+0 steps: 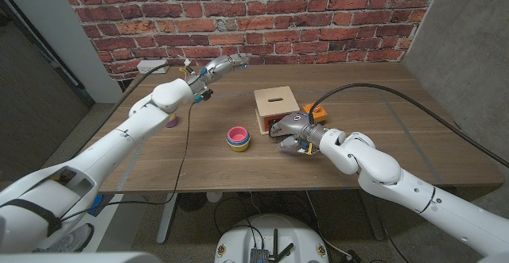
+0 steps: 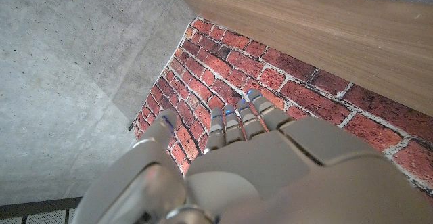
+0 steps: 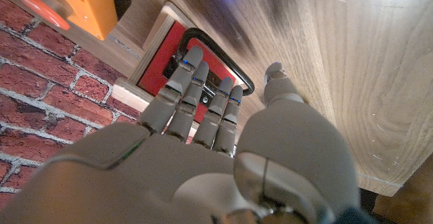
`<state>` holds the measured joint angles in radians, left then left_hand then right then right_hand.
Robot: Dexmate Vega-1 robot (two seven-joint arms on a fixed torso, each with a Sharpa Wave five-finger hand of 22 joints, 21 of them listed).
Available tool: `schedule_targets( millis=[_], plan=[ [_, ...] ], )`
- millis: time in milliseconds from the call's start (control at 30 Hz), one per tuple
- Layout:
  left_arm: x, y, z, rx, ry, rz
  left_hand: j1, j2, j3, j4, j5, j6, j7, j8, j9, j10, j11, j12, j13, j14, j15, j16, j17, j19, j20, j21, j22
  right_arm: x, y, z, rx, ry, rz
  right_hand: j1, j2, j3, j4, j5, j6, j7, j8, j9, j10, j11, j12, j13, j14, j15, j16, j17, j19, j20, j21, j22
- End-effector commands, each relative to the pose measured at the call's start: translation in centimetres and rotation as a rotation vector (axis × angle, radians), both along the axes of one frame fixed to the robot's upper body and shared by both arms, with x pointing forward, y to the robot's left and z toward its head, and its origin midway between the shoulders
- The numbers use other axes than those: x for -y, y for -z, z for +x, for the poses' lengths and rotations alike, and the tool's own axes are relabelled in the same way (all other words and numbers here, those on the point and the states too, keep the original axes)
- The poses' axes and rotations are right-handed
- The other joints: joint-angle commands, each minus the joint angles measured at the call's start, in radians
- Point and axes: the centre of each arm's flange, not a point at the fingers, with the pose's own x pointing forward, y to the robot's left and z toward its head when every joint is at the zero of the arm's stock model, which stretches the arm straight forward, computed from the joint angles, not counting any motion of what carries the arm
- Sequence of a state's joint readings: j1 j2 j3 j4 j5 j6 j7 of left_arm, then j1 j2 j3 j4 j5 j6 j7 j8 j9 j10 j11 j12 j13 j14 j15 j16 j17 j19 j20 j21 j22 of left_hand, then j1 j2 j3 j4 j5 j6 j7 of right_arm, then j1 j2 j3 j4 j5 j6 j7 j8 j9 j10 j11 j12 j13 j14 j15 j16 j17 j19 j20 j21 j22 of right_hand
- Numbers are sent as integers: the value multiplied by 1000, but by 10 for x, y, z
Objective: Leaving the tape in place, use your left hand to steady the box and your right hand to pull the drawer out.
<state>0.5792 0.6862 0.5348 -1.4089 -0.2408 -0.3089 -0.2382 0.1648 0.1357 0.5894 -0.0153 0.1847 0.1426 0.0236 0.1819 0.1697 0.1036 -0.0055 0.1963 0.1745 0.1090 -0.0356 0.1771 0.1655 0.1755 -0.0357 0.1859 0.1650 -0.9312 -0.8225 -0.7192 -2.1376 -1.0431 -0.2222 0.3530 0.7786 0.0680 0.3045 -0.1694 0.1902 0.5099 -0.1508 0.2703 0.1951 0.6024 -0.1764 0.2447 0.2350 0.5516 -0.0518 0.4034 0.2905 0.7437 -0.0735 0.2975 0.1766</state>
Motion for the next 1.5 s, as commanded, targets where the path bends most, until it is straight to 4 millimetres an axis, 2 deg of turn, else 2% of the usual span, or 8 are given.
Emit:
schedule_targets(
  millis=[33, 133, 500, 667, 833, 1067, 1333, 1500],
  plan=[
    [-2, 2, -2, -2, -2, -8, -9, 26, 11, -1, -1, 6, 2, 1, 5, 10, 5, -3, 2, 4, 8, -2, 1, 10, -64, 3, 3, -2, -2, 3, 45, 4, -16, 21, 0, 4, -3, -4, 18, 1, 7, 1, 21, -6, 8, 5, 21, -172, 7, 4, 31, -80, 13, 3],
    [-2, 2, -2, -5, -11, -10, -9, 26, 13, -2, -1, 7, 2, 1, 5, 10, 4, -3, 2, 5, 7, -2, 1, 11, -64, 4, 3, -2, -1, 3, 47, 6, -18, 29, -5, 8, -3, -6, 30, -4, 10, 1, 29, -11, 8, 7, 31, -175, 2, 0, 60, -87, 22, 3],
    [-2, 2, -3, -6, -7, -6, -11, 27, 18, -4, -1, 9, 4, 1, 5, 17, 1, -1, 3, 10, 8, 0, 1, 16, -63, 5, 3, -4, 2, 5, 91, -6, -20, 70, -12, 21, -8, -10, 88, -11, 26, 1, 86, -27, 21, 15, 92, -182, 16, 10, 93, -102, 28, 5],
    [-2, 3, -3, -10, -5, -8, -12, 27, 21, -5, -1, 12, 2, 2, 5, 21, 0, 0, 3, 13, 6, 0, 1, 20, -63, 6, 3, -5, 4, 5, 106, -7, -22, 124, -49, 22, -13, -6, 122, -16, 37, 1, 121, -31, 26, 23, 131, -184, 23, 18, 118, -113, 36, 8],
    [-1, 3, -3, -11, -7, -9, -13, 27, 23, -7, -1, 14, 3, 3, 5, 24, -1, 0, 3, 16, 7, 1, 0, 24, -63, 7, 3, -5, 5, 6, 113, -4, -25, 133, -59, 21, -10, -4, 130, -15, 40, 1, 131, -31, 27, 25, 142, -183, 22, 19, 125, -114, 39, 9],
    [-1, 3, -2, -15, -9, -7, -14, 28, 27, -9, -1, 17, 4, 3, 5, 29, -2, 1, 3, 20, 5, 1, 0, 28, -62, 8, 3, -5, 6, 7, 126, -6, -20, 145, -67, 22, 2, -1, 155, -15, 48, 1, 164, -31, 31, 33, 185, -184, 22, 22, 82, -103, 23, 12],
    [0, 3, 1, -21, -5, -6, -14, 29, 31, -10, -1, 20, 5, 4, 6, 32, -1, 2, 3, 26, 5, 2, 0, 34, -62, 9, 3, -4, 6, 8, 139, -4, -15, 146, -69, 22, 7, -1, 174, -16, 53, 1, 177, -31, 27, 33, 201, -183, 15, 20, 57, -103, 13, 13],
    [2, 2, 2, -23, -4, -3, -15, 29, 34, -11, -1, 22, 5, 4, 6, 35, -1, 2, 3, 28, 5, 2, 0, 36, -63, 9, 3, -3, 8, 7, 142, 1, -9, 144, -69, 22, 10, -1, 177, -18, 53, 1, 183, -31, 23, 34, 206, -183, 5, 17, 26, -88, 1, 14]
  ],
)
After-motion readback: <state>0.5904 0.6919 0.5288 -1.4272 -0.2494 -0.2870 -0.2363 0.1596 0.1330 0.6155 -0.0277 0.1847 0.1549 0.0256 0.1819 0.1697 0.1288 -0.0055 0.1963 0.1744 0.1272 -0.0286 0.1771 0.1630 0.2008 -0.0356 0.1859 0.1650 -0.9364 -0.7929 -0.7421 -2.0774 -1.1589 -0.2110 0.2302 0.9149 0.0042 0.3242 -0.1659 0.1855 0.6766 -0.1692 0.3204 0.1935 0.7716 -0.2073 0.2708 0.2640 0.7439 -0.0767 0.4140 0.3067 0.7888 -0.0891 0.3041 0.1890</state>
